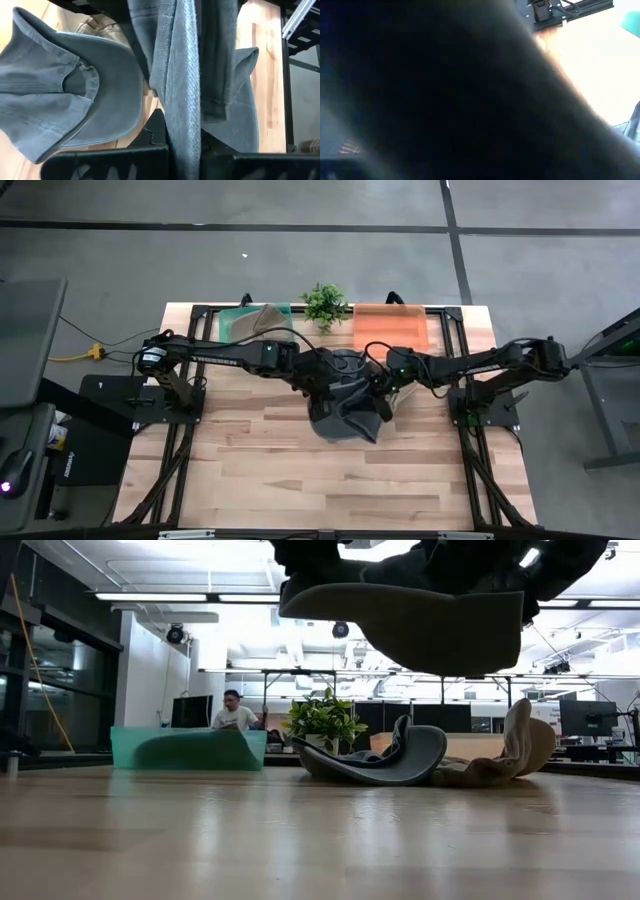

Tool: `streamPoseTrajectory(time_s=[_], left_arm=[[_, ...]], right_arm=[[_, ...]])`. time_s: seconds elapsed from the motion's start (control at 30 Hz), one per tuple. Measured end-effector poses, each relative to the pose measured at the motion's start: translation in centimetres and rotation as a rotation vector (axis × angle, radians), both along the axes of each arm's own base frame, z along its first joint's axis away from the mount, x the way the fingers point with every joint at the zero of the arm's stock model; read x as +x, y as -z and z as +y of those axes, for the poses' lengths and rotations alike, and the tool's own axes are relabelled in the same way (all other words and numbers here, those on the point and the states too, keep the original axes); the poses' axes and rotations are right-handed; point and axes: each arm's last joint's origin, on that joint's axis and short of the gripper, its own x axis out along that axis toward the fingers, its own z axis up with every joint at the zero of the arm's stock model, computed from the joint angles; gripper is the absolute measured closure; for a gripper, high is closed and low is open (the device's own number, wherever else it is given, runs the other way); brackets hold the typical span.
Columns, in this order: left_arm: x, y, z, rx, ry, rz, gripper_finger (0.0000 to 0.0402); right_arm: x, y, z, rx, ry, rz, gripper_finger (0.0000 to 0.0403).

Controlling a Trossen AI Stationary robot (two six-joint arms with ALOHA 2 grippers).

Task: Pick & Place hat
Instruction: Put the bottom blue cap into the orange bin

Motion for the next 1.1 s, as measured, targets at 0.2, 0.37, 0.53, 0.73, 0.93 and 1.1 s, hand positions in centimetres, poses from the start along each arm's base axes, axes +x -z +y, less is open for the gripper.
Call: streamPoseTrajectory(time_s=[0.2,0.37,0.53,0.73,0.93,1.1], left_arm=[[0.0,0.0,0.01,0.002,-0.002,0.0,0.0402],[0.0,0.0,0.03,0.008,-0.007,-0.001,0.0401],[0.01,0.0,0.11,0.027,-0.024,-0.001,0.04],[0.04,-0.02,0.12,0.034,-0.017,-0.006,0.0342],[0.06,-0.04,0.08,0.039,0.01,-0.01,0.0203],[-0.58,-0.82,0.19,0.066,-0.018,0.014,0.0107]], right_arm=[[0.0,0.0,0.01,0.0,0.0,0.0,0.0305],[0.0,0.0,0.0,-0.01,0.001,-0.004,0.0392],[0.01,-0.05,0.02,-0.035,-0.011,-0.02,0.0398],[0.23,-0.49,0.0,-0.043,-0.014,-0.031,0.04],[0.52,-0.96,-0.04,-0.064,-0.016,-0.007,0.0401],[0.52,-0.76,-0.15,-0.078,0.02,0.038,0.0402]])
